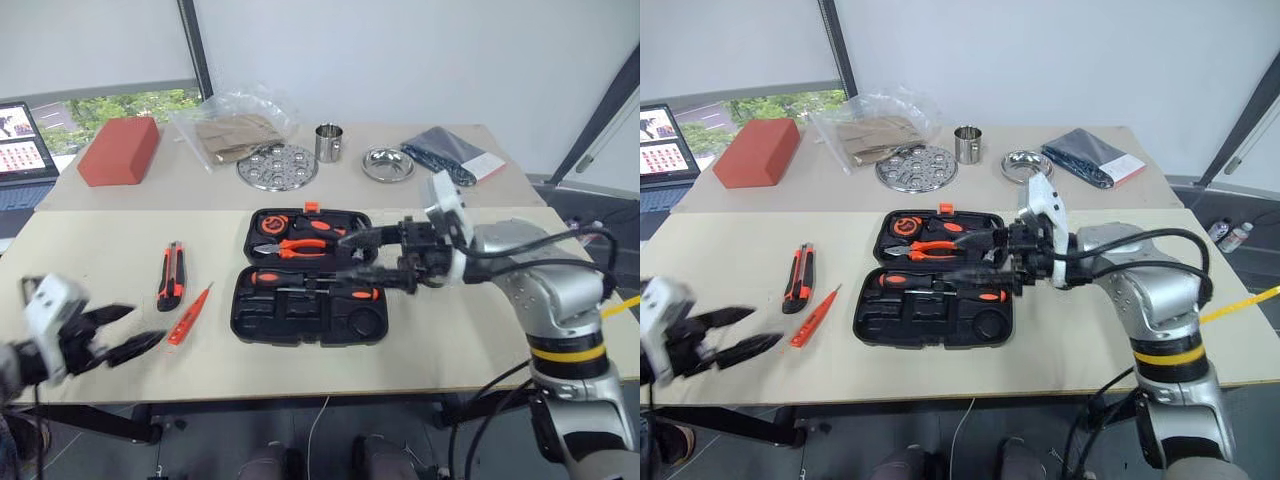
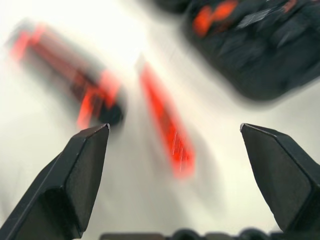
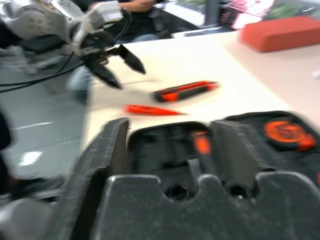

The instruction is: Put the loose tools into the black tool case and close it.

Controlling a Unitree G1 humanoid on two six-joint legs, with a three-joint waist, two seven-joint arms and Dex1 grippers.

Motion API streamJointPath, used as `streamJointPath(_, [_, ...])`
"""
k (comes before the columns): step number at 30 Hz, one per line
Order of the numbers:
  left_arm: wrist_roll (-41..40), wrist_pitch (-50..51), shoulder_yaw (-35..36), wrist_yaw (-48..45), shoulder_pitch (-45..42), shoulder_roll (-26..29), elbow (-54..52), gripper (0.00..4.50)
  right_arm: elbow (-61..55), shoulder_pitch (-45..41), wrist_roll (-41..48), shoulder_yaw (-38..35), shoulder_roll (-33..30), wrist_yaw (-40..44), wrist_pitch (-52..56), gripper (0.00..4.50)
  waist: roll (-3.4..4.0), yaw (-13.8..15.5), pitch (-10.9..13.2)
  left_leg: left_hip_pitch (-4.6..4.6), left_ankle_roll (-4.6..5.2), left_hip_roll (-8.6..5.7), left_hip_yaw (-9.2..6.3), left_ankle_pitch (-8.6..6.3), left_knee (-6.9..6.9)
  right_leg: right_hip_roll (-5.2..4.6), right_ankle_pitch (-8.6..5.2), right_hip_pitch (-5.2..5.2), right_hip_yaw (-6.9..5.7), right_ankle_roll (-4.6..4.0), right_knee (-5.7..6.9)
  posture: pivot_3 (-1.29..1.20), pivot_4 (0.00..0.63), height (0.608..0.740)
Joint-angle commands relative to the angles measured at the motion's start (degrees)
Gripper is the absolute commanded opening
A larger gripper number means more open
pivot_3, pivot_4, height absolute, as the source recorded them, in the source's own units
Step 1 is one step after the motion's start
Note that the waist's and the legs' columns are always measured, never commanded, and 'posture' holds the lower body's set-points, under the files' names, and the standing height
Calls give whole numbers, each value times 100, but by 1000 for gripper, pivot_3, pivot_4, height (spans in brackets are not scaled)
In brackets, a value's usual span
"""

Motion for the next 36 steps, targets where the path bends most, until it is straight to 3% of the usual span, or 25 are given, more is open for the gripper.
streamJointPath(1, [-638, 669, 317, 322, -64, 89, -894, 4500, -348, 81, 245, -76, -95, -59, 39, 4476, 1, 92, 3, -4, -7, -1, -5, -1, 1, -7, 0, -2, 0, -1, 0, 0, 150, 734])
streamJointPath(8, [-574, 2284, -1373, 1926, -1728, 330, -867, 4500, -428, 151, 187, -60, 47, -528, -51, 4476, -6, 196, -1, 26, -31, -9, -6, 19, 6, -6, 10, 2, 10, 29, 3, 0, 150, 734])
streamJointPath(10, [-389, 2453, -1948, 2201, -2133, 319, -577, 4500, -481, 193, 229, -97, 66, -655, -35, 4476, -8, 163, -3, 17, -28, -11, 5, 23, 6, 20, 38, 7, 12, -9, 24, 0, 150, 734])
streamJointPath(17, [186, 2248, -3341, 2564, -2958, 211, 513, 4500, -741, 396, 370, -259, 11, -1015, 38, 4476, -9, 94, -2, -2, 3, 9, 10, 41, 0, 82, 32, -8, 7, -21, 9, 0, 150, 734])
streamJointPath(21, [304, 2031, -3712, 2546, -3031, -21, 866, 3539, -840, 518, 376, -317, -75, -1160, 18, 4500, -4, 127, -4, 14, -26, 14, 11, 25, -3, 75, 17, 1, 15, -25, 11, 0, 150, 734])
streamJointPath(27, [459, 1787, -3851, 2453, -2893, 1, 812, 1550, -935, 642, 460, -389, -257, -1206, 58, 4500, -2, 147, -5, 19, -30, 9, 10, 22, -3, 27, 17, 4, 20, -23, 15, 0, 150, 734])
streamJointPath(30, [417, 1608, -3629, 2173, -2905, 316, 638, 573, -990, 769, 625, -528, -503, -1126, 187, 4500, -2, 151, -5, 17, -29, 5, 9, 22, -4, 17, 17, 2, 18, -23, 18, 0, 150, 734])
streamJointPath(36, [6, 1387, -3216, 1395, -3814, 887, 670, 442, -1262, 1216, 849, -881, -811, -1278, 265, 4500, -22, 165, 9, -9, -28, 8, -2, 22, -4, 19, 17, -11, 6, -25, 14, 0, 150, 734])
